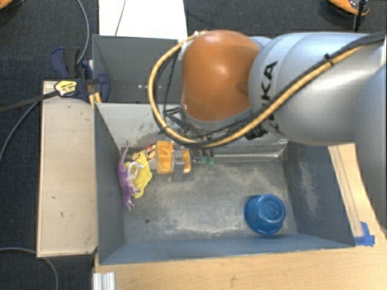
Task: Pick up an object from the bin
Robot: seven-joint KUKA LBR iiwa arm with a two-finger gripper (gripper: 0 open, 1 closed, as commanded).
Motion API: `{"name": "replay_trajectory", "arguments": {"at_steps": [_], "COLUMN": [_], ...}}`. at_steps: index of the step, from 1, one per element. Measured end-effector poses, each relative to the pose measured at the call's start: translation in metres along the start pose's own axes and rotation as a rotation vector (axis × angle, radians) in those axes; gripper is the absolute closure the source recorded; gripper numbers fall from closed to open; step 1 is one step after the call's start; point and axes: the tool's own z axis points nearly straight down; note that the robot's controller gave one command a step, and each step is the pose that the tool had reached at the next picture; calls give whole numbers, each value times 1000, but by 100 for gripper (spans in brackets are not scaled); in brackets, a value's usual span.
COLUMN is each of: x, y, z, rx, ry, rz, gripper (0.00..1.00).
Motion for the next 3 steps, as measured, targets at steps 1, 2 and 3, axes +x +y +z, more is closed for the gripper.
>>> {"name": "replay_trajectory", "arguments": {"at_steps": [1, 2, 3], "x": [-2, -2, -10], "y": [-1, 0, 2], "z": [-5, -52, -106], "rx": [-2, 1, -1], "ry": [-8, 1, -7], "rz": [4, 7, 2], "gripper": [0, 0, 0]}}
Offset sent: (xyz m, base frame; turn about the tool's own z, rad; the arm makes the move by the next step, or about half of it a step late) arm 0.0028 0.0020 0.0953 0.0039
